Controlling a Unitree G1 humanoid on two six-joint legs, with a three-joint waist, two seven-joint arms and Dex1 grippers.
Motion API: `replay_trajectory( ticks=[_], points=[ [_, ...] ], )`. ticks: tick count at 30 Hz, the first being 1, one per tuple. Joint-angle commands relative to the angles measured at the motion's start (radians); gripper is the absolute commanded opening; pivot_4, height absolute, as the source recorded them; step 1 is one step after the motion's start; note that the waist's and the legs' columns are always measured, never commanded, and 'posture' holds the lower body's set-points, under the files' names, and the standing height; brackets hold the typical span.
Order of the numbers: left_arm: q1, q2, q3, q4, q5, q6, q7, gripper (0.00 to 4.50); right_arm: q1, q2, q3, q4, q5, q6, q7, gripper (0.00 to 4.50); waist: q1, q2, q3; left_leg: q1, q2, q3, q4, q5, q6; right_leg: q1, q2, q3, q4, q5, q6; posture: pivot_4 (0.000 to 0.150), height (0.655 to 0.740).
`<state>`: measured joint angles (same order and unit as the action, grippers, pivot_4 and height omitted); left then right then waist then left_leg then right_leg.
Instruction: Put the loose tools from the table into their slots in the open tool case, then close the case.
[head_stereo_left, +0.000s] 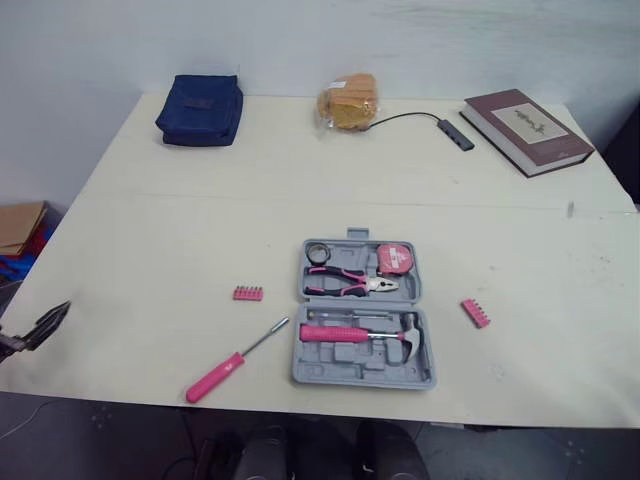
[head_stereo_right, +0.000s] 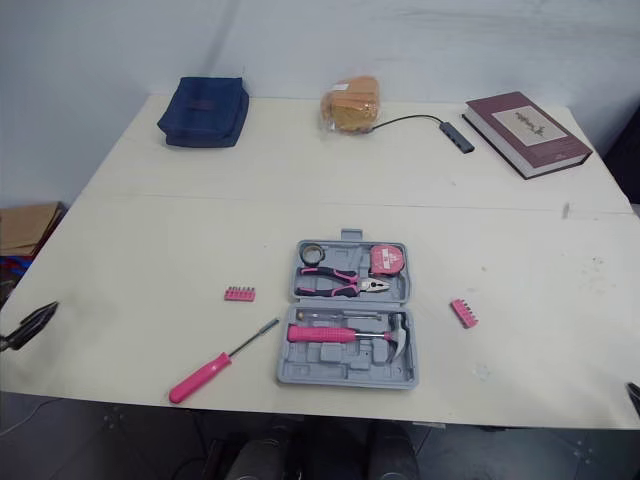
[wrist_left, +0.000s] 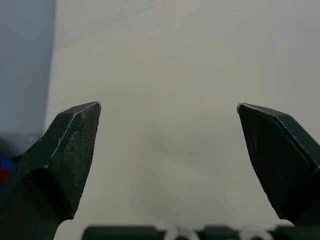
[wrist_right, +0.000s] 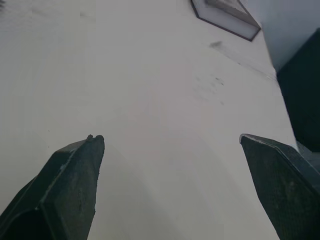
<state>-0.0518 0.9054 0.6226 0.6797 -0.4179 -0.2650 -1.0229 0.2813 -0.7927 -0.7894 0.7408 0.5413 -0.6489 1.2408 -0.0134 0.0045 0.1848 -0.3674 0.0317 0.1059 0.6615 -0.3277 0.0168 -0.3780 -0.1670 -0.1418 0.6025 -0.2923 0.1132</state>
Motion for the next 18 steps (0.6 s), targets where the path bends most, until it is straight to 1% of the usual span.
replay_trajectory(
  ticks=[1,2,3,6,8,12,14,18],
  points=[
    [-0.005,0.005,-0.016,-0.087,-0.027,0.032,-0.029,4.41,0.002,0.011,0.011,-0.108,0.041,0.039,0.009,4.5,0.001,0.0,0.0,0.0,0.0,0.0,0.0,0.001,-0.001,0.0,0.0,0.0,0.0,0.0,0.0,0.15,0.74],
    [-0.014,0.0,-0.042,-0.12,-0.027,0.045,-0.048,4.41,-0.004,0.022,0.029,-0.161,0.05,0.057,0.009,4.5,0.001,0.0,0.0,0.0,0.0,0.001,-0.001,0.003,-0.006,-0.001,0.001,0.0,0.0,0.0,0.0,0.15,0.74],
    [-0.02,-0.003,-0.059,-0.143,-0.027,0.055,-0.06,4.41,-0.007,0.03,0.042,-0.199,0.056,0.071,0.009,4.5,0.001,0.0,0.0,0.0,0.0,0.002,-0.002,0.003,-0.006,-0.001,0.001,0.0,-0.001,0.0,0.0,0.15,0.74],
    [-0.08,-0.008,-0.206,-0.25,-0.023,0.108,-0.193,4.41,-0.031,0.065,0.149,-0.445,0.098,0.161,0.01,4.5,0.004,0.0,0.001,0.0,-0.001,0.004,-0.003,0.003,-0.005,-0.002,0.002,-0.002,-0.001,0.0,0.001,0.15,0.74],
    [-0.12,-0.004,-0.281,-0.275,-0.005,0.115,-0.262,4.41,-0.033,0.079,0.196,-0.559,0.109,0.22,-0.003,4.5,0.008,0.001,0.001,0.0,-0.001,0.006,-0.001,0.004,-0.004,-0.002,0.002,-0.003,0.0,0.001,0.002,0.15,0.74],
    [-0.23,-0.03,-0.397,-0.264,0.03,0.126,-0.319,4.41,-0.016,0.086,0.276,-0.721,0.105,0.315,-0.019,4.5,0.015,0.0,0.001,-0.003,-0.001,0.011,-0.001,0.005,-0.003,-0.009,0.003,0.003,0.004,0.002,0.002,0.15,0.74],
    [-0.304,-0.057,-0.461,-0.242,0.054,0.133,-0.35,4.41,-0.011,0.082,0.32,-0.807,0.119,0.364,-0.009,4.5,0.02,0.0,0.001,-0.005,-0.002,0.013,-0.001,0.007,0.001,-0.013,0.008,0.004,0.006,0.002,0.002,0.15,0.74],
    [-0.388,-0.088,-0.534,-0.191,0.086,0.145,-0.403,4.41,-0.018,0.082,0.356,-0.89,0.129,0.419,-0.006,4.5,0.019,-0.001,0.001,-0.005,-0.001,0.017,0.001,0.007,0.003,-0.013,0.011,0.008,0.008,0.003,0.004,0.15,0.74]
  ],
)
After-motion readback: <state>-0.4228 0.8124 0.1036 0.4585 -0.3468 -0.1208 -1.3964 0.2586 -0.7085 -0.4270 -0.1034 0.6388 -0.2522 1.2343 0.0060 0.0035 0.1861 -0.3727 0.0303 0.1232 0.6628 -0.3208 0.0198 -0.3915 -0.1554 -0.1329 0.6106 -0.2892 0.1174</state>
